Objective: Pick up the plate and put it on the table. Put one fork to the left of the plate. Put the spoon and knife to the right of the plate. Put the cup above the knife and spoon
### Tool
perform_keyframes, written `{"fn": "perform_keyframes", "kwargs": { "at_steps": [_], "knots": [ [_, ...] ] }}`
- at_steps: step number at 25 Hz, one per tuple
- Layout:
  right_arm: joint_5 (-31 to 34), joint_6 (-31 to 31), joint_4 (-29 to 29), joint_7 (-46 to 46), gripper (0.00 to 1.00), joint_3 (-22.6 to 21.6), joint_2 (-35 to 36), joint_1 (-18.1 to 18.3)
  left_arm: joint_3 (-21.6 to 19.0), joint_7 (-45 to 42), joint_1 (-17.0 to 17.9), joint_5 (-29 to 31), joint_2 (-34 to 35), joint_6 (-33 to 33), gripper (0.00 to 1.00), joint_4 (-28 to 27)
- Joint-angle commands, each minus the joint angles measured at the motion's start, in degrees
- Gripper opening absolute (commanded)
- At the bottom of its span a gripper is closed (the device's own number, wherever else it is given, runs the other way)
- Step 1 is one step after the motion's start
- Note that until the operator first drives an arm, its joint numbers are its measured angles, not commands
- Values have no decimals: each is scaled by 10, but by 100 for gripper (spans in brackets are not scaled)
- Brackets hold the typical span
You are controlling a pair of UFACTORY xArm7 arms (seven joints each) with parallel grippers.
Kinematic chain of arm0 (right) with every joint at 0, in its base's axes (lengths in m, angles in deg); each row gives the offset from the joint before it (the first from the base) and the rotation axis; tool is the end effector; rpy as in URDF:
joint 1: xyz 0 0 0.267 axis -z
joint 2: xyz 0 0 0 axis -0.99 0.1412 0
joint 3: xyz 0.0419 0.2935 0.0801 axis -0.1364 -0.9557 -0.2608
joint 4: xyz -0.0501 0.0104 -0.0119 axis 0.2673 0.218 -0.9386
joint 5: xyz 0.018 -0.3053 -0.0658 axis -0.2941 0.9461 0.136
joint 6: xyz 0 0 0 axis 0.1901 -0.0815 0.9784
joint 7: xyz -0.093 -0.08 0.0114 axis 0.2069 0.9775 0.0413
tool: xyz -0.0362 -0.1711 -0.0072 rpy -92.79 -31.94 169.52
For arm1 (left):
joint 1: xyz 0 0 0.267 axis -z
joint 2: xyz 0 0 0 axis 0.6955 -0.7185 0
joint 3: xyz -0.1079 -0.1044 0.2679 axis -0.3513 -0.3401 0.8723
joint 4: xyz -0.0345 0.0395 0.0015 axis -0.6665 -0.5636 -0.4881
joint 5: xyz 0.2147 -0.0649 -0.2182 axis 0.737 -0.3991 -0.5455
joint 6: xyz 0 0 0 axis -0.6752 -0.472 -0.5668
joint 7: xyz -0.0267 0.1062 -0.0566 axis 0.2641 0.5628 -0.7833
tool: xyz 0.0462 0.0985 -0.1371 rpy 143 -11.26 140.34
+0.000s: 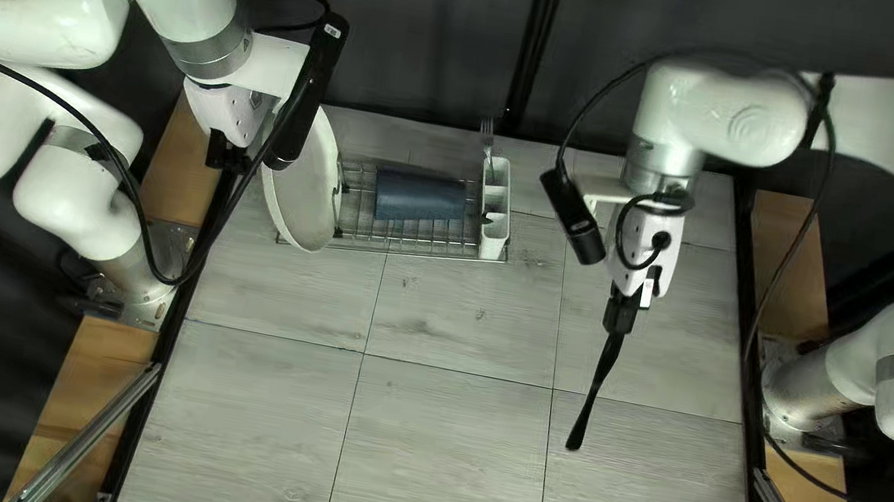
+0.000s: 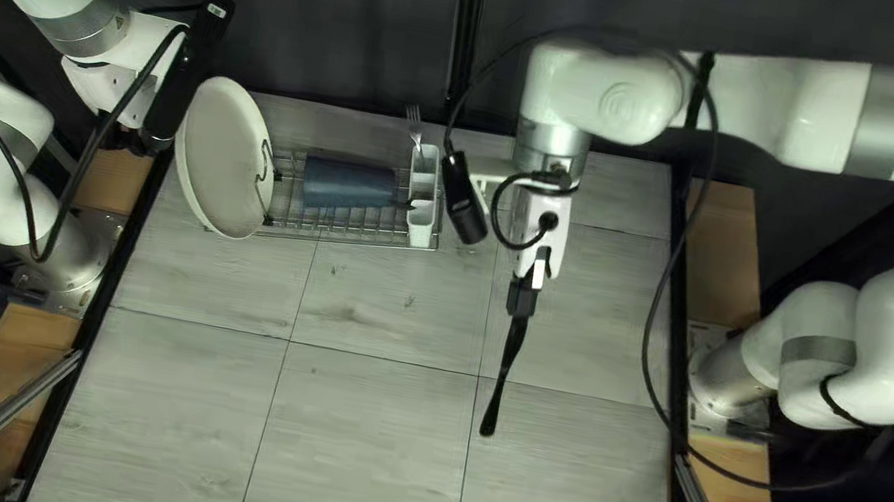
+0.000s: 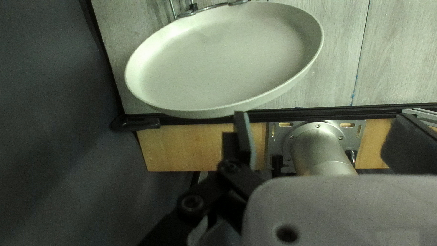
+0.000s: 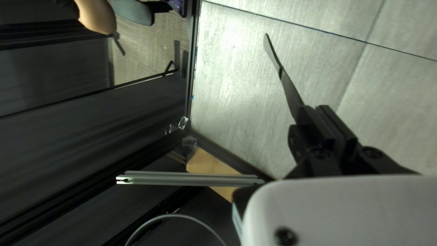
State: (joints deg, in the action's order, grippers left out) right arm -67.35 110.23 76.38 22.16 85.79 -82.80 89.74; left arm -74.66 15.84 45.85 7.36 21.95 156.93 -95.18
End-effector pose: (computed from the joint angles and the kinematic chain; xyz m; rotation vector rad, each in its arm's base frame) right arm 0.3411 0.0662 0.2583 -2.3608 -0.2242 -0.0084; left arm 0.1729 0.0951 0.3214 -3.0484 0.0945 -0.0398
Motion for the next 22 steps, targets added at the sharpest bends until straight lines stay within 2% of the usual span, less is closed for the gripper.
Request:
{"fn": "perform_keyframes", "kwargs": {
  "at_steps": [1, 7, 14, 22],
  "knots": [
    [-28, -13, -27, 49, 0, 10, 22, 5, 0, 0, 0, 0, 0, 0, 100, 0],
    [-67, -43, -63, 109, 0, 16, 40, 9, 0, 0, 0, 0, 0, 0, 100, 0],
    [-83, -63, -88, 147, 0, 18, 55, 10, 0, 0, 0, 0, 0, 0, 100, 0],
    [-95, -76, -84, 180, 0, 18, 94, 11, 0, 0, 0, 0, 0, 0, 100, 0]
  ]
}}
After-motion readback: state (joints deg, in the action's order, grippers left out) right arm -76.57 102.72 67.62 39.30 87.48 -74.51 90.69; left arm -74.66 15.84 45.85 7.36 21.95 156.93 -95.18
